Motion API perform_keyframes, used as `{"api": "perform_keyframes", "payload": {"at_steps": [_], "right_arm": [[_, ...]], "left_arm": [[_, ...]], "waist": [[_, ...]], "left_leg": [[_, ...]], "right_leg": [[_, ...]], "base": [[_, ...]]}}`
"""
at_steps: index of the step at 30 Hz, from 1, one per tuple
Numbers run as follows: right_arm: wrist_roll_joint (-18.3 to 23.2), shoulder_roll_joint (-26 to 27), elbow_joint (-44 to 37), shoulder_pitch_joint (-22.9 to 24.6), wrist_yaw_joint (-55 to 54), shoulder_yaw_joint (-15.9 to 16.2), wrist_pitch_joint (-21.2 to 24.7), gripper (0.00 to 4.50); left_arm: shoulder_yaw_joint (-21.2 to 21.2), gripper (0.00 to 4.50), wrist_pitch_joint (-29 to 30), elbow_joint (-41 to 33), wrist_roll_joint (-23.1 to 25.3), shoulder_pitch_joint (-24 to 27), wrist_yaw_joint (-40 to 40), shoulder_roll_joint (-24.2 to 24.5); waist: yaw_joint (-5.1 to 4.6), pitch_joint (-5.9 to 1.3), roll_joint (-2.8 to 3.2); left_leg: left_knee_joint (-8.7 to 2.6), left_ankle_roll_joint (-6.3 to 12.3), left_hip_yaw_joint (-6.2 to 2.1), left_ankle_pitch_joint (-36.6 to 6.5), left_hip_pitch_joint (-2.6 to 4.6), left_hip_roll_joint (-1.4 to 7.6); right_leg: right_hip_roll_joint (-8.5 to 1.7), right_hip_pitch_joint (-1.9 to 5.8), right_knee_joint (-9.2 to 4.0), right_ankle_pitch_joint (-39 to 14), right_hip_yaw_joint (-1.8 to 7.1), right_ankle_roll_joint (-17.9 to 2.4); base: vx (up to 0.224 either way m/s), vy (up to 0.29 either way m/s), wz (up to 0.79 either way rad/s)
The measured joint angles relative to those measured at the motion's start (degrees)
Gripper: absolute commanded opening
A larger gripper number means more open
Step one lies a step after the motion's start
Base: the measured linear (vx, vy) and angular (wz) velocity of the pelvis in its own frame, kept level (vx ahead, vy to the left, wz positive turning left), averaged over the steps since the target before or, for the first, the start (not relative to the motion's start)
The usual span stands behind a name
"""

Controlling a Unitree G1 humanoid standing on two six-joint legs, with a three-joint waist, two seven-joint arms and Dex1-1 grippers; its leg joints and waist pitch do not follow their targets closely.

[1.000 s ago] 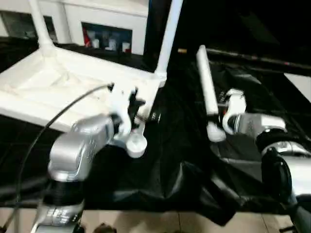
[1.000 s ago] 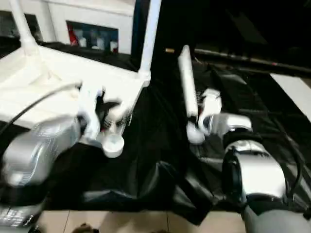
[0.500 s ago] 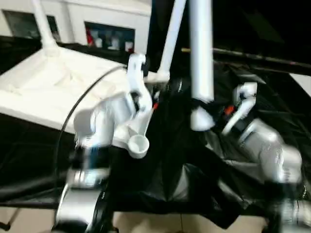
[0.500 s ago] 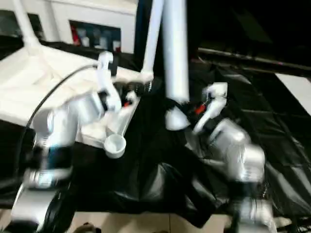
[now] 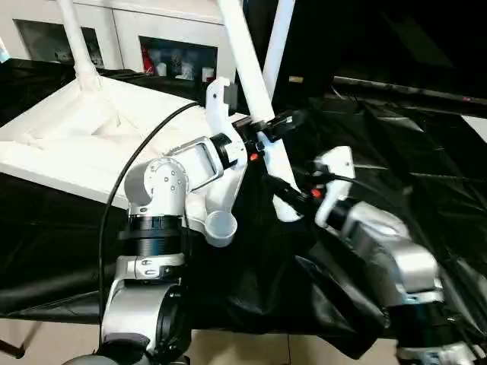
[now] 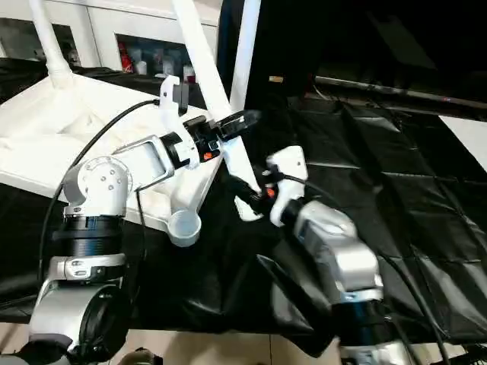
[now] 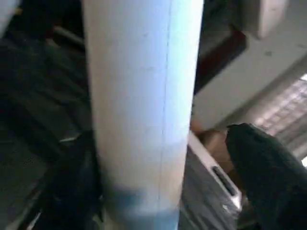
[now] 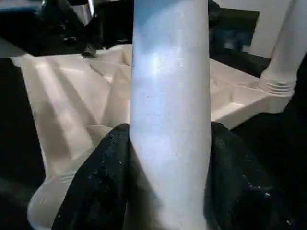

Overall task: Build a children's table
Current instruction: Pick table leg

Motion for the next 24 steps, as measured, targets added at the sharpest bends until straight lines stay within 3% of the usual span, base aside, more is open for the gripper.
{"api": "perform_keyframes", "payload": {"at_steps": [1, 4, 24], "right_arm": [[-0.16, 0.34, 0.0, 0.0, -0.43, 0.46, -0.08, 1.89], [-0.34, 1.11, -0.01, 0.01, -1.43, 1.43, -0.13, 1.89], [-2.04, 2.27, 1.0, -1.72, -3.0, 3.16, -0.72, 1.89]], "left_arm": [[0.0, 3.72, 0.18, -0.9, 0.1, 0.42, 0.58, -0.04], [0.14, 3.64, 0.19, -2.76, 0.23, 1.67, 2.28, -0.13], [2.97, 2.07, -1.31, -3.55, 0.05, 1.92, 8.73, -1.56]], "waist": [[-0.01, 0.0, 0.0], [-0.01, 0.0, -0.01], [0.12, -0.04, -0.14]], "left_leg": [[-0.01, 0.0, 0.0, 0.0, -0.01, 0.0], [-0.04, 0.0, 0.0, 0.0, -0.02, 0.0], [-0.05, 0.0, 0.0, 0.0, -0.07, -0.01]], "right_leg": [[0.0, 0.0, -0.03, 0.0, 0.01, 0.0], [0.0, -0.01, -0.02, 0.01, 0.01, -0.03], [0.0, -0.03, -0.04, -0.11, 0.02, 0.18]], "base": [[0.0, 0.0, 0.0], [0.0, 0.0, 0.0], [0.0, 0.0, 0.0]]}}
